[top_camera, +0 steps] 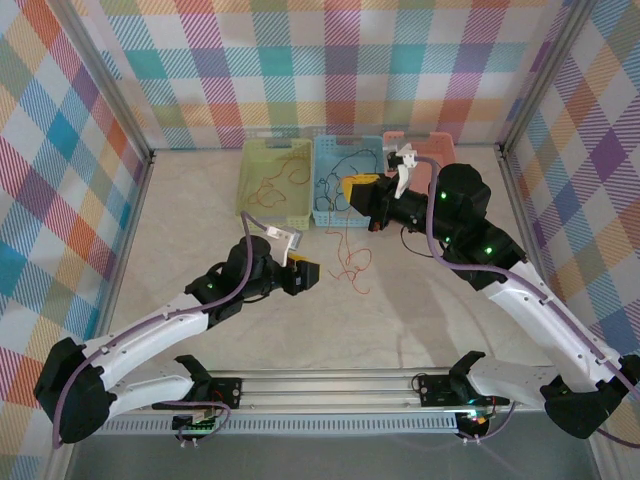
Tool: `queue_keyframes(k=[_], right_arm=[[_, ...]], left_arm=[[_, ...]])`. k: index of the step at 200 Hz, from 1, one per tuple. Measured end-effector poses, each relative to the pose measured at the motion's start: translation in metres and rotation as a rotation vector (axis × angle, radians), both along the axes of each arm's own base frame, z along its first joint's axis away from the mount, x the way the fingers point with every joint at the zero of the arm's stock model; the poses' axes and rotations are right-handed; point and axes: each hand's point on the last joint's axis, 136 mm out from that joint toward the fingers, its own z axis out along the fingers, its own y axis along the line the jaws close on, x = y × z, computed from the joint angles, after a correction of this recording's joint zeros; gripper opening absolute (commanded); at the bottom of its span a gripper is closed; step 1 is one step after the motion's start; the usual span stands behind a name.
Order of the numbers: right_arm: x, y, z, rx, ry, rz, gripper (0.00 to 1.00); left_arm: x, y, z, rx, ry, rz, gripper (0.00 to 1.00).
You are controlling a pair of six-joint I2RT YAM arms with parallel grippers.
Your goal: Untangle the cables
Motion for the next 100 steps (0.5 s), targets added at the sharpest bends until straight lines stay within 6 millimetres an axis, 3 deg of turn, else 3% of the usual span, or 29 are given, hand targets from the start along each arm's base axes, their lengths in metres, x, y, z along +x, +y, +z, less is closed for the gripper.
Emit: queue_keyframes(k=[19,68,100], right_arm=[[0.000,0.000,0.000,0.000,0.000,-0.001,0.00],[0.002,0.002,-0.003,-0.005,0.007,0.002,0.00],[0.004,0.005,-0.005,-0.004,0.013,0.008,0.00]], left_arm=[[-0.003,0.000,0.006,-0.023,0.003,-0.004,0.73],[0.000,0.004,0.013,-0.085,0.126,0.094,0.74],[0.006,0.002,-0.003,-0.124,0.263,0.185,0.73]])
